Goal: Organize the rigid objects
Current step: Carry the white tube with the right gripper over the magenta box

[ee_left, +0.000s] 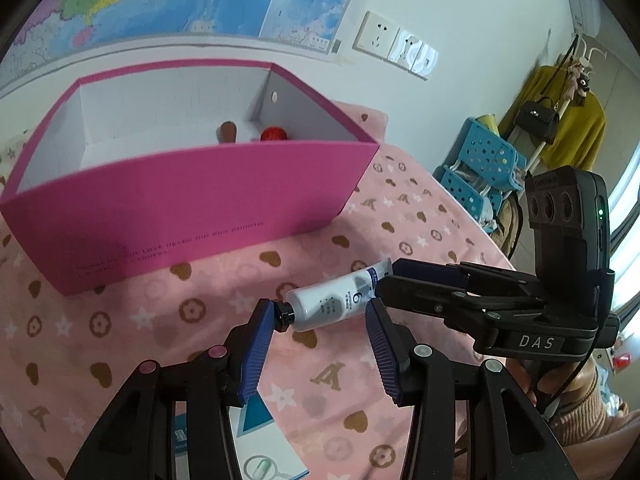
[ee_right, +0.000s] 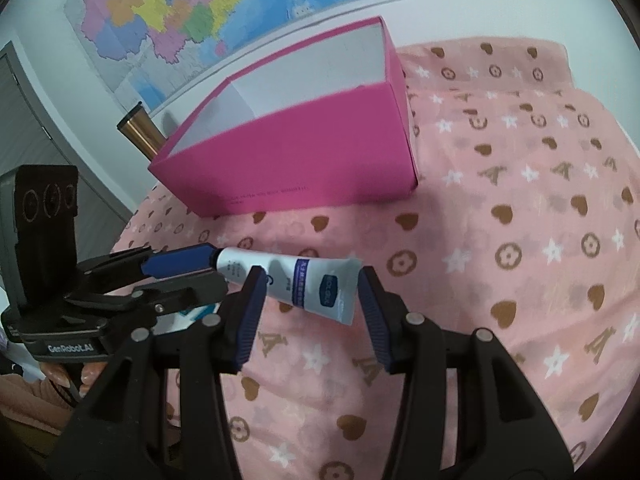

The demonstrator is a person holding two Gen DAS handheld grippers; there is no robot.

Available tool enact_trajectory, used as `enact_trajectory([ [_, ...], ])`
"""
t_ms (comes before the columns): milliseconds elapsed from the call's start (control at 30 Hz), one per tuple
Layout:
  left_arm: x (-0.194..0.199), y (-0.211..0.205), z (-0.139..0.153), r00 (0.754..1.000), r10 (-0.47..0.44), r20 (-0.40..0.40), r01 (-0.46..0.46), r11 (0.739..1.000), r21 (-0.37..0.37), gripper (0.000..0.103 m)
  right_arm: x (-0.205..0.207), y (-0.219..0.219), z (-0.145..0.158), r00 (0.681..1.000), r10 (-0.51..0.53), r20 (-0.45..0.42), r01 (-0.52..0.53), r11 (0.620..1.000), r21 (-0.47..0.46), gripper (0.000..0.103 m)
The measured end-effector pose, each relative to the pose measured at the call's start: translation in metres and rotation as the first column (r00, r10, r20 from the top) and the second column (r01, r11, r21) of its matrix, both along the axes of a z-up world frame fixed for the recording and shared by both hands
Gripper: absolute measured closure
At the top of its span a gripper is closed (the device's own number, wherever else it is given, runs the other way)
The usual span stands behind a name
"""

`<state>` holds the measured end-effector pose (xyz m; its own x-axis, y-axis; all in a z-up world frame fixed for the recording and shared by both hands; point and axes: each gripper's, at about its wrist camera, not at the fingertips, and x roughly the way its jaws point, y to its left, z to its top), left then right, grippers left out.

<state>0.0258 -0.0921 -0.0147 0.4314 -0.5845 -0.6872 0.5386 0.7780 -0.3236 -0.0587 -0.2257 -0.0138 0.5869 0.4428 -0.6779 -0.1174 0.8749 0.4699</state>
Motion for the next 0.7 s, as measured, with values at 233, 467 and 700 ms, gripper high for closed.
enact_trajectory([
  [233,0.004,0.000,0.012,0.999,0.010,0.031,-0.010,1.000,-0.005,0.056,0.007,0.000,0.013,0.999,0.007,0.036,-0.007,1.000,-0.019,0.052],
  [467,0.008,-0.001,0.022,0.998,0.014,0.063,-0.014,1.000,-0.007,0.056,0.013,-0.002,0.024,0.998,0.007,0.064,-0.004,0.999,-0.032,0.052],
  [700,0.012,-0.002,0.030,0.996,0.018,0.085,-0.017,1.000,-0.010,0.054,0.020,-0.003,0.036,0.995,0.007,0.097,-0.003,0.999,-0.048,0.052],
])
